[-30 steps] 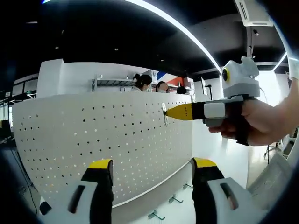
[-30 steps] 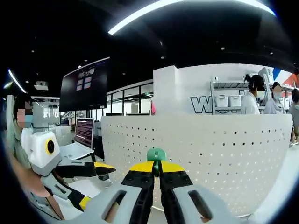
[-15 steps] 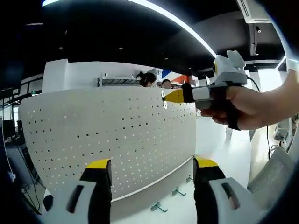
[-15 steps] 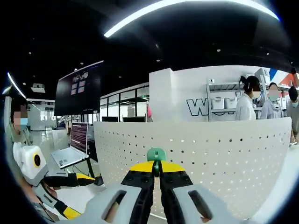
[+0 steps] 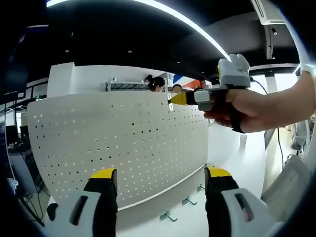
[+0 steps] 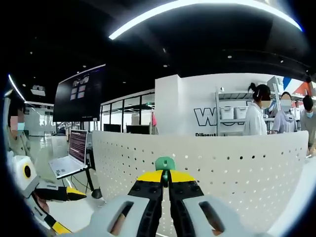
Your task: Insert the hook assembly into the mounting plate slot until the hook locks in place.
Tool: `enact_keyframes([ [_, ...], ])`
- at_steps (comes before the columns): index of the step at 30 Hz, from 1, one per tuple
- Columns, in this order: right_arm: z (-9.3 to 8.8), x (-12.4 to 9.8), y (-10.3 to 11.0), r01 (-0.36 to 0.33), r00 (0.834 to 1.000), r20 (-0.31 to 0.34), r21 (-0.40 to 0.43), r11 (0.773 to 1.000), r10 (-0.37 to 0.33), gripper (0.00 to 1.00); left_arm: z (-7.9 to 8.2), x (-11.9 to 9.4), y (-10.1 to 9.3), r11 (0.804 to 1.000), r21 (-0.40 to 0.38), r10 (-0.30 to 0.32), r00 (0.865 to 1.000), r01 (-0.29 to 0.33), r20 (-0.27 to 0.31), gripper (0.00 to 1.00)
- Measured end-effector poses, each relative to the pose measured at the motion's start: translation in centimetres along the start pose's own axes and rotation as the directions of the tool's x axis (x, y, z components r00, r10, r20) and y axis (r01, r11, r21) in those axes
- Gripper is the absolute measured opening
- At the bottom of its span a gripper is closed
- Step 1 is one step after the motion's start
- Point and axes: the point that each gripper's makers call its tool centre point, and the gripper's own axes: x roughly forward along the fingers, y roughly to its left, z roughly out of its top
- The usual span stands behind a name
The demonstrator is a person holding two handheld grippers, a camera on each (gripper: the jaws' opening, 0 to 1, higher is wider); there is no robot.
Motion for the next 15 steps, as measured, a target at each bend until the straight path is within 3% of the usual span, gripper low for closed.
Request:
enact_keyframes([
  [5, 0.4, 0.7, -0.2, 0.015, 1.0, 0.022, -0.005, 1.0, -0.015, 0.01, -0.2, -0.3, 0.0, 1.0, -0.004, 0.006, 1.0, -0.006, -0.001, 0.74],
  [7, 1.0, 1.0, -0.3, 0.025, 0.999, 0.039, -0.085, 0.996, -0.022, 0.01, -0.3, -0.4, 0.1, 1.0, -0.004, 0.009, 1.0, -0.009, -0.005, 0.74],
  [15, 0.9, 2.2, -1.0, 0.062, 0.997, 0.04, -0.016, 0.998, -0.062, 0.01, -0.4, -0.5, 0.5, 1.0, -0.009, 0.026, 1.0, -0.026, -0.005, 0.73],
])
